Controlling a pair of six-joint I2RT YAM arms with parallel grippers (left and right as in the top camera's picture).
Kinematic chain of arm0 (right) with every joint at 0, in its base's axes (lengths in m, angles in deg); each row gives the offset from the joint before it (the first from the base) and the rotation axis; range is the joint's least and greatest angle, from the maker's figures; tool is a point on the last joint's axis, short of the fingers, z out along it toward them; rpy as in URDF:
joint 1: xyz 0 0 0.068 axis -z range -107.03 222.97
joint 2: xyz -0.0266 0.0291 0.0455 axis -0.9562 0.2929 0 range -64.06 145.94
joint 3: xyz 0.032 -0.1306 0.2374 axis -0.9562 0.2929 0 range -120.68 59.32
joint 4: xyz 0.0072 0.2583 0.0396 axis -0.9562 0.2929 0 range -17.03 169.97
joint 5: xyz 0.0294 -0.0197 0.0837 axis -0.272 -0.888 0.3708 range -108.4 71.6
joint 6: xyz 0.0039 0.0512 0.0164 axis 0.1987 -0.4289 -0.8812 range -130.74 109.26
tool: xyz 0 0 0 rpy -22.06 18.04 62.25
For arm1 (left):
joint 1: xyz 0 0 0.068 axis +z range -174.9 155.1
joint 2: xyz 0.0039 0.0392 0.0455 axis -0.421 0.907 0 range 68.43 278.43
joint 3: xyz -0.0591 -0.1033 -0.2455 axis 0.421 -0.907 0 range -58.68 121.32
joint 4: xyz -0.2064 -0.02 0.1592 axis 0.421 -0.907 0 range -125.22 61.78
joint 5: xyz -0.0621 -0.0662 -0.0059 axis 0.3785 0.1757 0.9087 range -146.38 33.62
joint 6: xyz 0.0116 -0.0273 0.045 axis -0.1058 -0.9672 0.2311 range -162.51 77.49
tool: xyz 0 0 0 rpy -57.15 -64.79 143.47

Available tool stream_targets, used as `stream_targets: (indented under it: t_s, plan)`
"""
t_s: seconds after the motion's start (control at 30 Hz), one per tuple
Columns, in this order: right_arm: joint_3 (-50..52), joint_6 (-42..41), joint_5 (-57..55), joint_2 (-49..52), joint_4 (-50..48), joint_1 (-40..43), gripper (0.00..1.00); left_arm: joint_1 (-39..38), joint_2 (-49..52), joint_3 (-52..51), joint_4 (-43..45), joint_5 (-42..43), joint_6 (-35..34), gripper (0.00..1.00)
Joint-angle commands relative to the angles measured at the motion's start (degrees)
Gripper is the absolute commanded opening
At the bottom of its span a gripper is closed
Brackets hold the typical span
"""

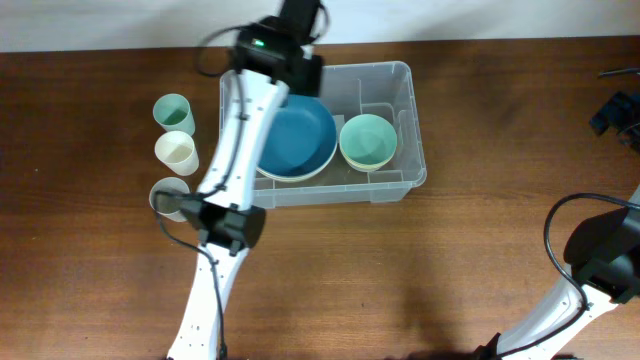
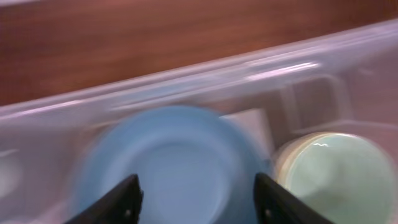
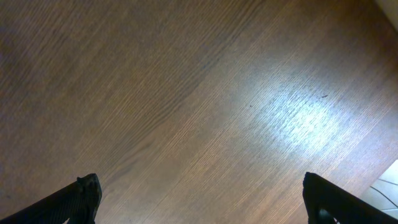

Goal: Pack container
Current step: 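Lower the pale green bowl onto the yellow bowl, open left gripper, then withdraw the left gripper and move it to the green cup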

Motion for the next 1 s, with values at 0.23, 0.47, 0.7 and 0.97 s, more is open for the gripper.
stream_targets:
  t_s: [0.23, 0.47, 0.7, 0.97]
  plan:
    - [0.04, -0.7, -0.92, -0.24, -0.04, -0.2, 0.99, 11.91, -10.64, 0.83, -8.0, -10.93, -0.52, 0.99]
    - [0.04, -0.7, -0.92, -0.24, -0.04, -0.2, 0.99, 21.49, -10.6, -2.8, -7.98, -5.6, -0.55, 0.99]
    - [0.04, -0.7, -0.92, -0.24, -0.04, -0.2, 0.99, 29.62, -10.58, -12.26, -7.41, 0.74, -1.2, 0.99]
    - [0.04, -0.7, -0.92, -0.24, -0.04, -0.2, 0.99, 32.39, -10.58, -23.58, 1.16, 1.33, -1.16, 0.99]
